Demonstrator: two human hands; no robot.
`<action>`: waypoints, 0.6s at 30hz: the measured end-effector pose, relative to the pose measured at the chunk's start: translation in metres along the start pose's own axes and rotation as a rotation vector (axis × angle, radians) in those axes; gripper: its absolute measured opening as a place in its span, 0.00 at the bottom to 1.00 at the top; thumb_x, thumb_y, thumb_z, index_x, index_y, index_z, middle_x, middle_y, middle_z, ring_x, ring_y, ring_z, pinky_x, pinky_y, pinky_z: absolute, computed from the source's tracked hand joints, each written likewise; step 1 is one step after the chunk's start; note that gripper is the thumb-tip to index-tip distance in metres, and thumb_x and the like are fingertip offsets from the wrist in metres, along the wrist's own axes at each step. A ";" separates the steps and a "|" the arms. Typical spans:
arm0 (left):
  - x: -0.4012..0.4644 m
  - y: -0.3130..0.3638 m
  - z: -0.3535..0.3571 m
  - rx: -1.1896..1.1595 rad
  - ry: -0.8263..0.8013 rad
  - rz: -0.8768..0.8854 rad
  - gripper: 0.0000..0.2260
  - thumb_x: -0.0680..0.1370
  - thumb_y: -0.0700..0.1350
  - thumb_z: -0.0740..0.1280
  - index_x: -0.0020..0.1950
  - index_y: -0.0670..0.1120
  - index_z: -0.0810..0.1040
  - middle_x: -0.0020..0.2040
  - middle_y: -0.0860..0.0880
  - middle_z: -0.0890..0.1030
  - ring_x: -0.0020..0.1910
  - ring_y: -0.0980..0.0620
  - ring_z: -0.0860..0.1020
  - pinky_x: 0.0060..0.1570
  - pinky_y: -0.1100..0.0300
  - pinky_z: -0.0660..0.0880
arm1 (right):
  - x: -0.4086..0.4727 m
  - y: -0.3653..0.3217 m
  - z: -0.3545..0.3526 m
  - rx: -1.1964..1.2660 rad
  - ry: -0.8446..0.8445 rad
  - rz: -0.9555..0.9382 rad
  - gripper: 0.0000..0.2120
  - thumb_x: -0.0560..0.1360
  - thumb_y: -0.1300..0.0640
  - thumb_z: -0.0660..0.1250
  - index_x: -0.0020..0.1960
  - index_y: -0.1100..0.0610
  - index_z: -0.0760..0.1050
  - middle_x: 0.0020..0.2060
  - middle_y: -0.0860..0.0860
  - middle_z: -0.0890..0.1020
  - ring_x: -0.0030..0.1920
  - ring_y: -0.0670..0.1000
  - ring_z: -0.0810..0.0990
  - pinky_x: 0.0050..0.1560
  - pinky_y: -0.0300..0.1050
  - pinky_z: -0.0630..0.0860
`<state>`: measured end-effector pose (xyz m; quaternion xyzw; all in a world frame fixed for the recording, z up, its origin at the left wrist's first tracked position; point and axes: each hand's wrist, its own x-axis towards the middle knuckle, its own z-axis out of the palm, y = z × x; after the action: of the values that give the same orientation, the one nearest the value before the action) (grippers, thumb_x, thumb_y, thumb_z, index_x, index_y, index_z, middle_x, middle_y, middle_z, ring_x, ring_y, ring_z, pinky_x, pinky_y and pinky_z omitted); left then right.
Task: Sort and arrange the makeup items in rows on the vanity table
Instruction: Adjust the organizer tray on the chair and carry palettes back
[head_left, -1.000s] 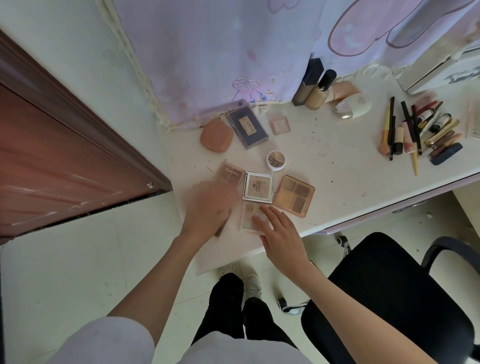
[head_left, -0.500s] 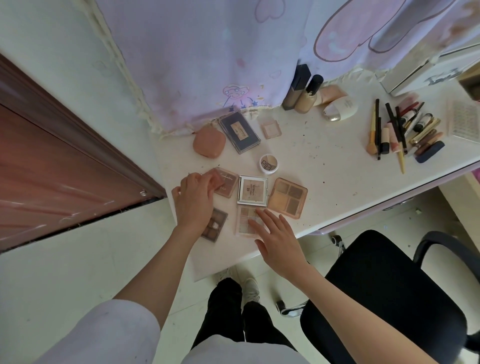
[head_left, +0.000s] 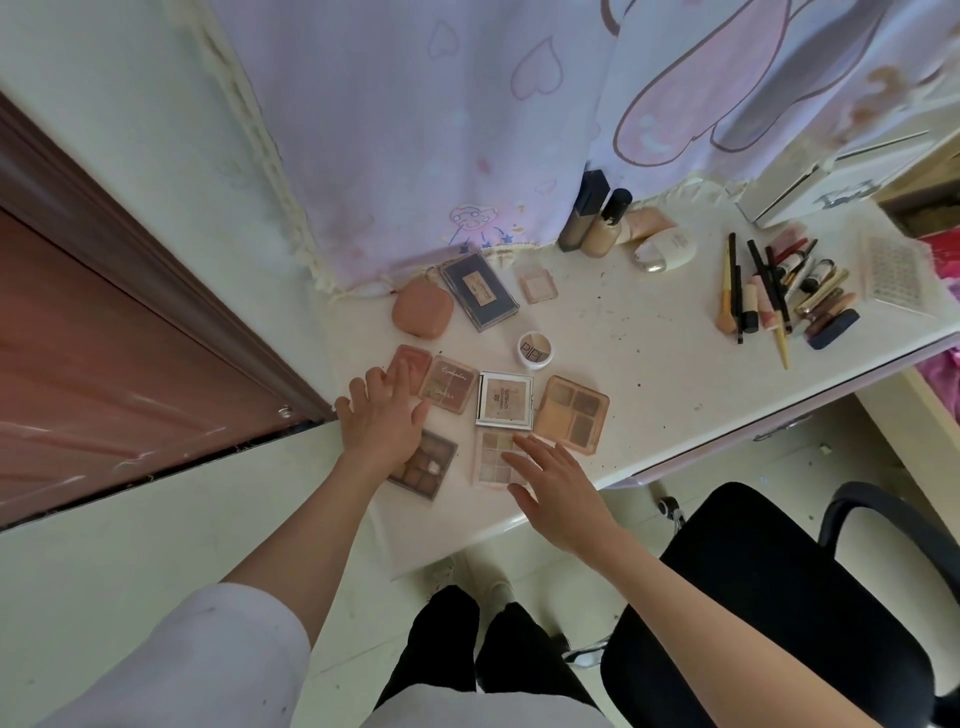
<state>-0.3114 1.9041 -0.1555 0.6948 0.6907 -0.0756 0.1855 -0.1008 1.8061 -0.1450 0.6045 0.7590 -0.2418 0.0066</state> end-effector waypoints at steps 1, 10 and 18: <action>0.001 -0.002 -0.001 0.027 -0.019 -0.002 0.26 0.80 0.58 0.50 0.75 0.48 0.51 0.67 0.40 0.61 0.64 0.39 0.61 0.62 0.43 0.59 | 0.000 0.000 -0.002 0.027 0.019 -0.001 0.20 0.81 0.53 0.56 0.72 0.52 0.63 0.74 0.50 0.61 0.74 0.49 0.57 0.74 0.47 0.46; -0.001 0.019 -0.031 -0.042 0.095 0.136 0.23 0.80 0.55 0.53 0.73 0.49 0.58 0.71 0.40 0.58 0.69 0.41 0.57 0.66 0.43 0.56 | 0.010 0.019 -0.057 0.032 0.166 0.004 0.21 0.79 0.54 0.60 0.71 0.56 0.65 0.71 0.52 0.66 0.71 0.52 0.63 0.72 0.47 0.55; 0.002 0.094 -0.101 -0.024 0.387 0.372 0.25 0.79 0.56 0.54 0.74 0.50 0.57 0.75 0.45 0.56 0.74 0.43 0.54 0.71 0.46 0.49 | 0.030 0.068 -0.144 0.006 0.301 0.045 0.28 0.78 0.45 0.58 0.75 0.50 0.55 0.75 0.49 0.56 0.75 0.50 0.53 0.75 0.51 0.45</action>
<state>-0.2333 1.9448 -0.0485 0.8090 0.5748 0.1022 0.0690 -0.0052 1.8982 -0.0510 0.6508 0.7369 -0.1507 -0.1036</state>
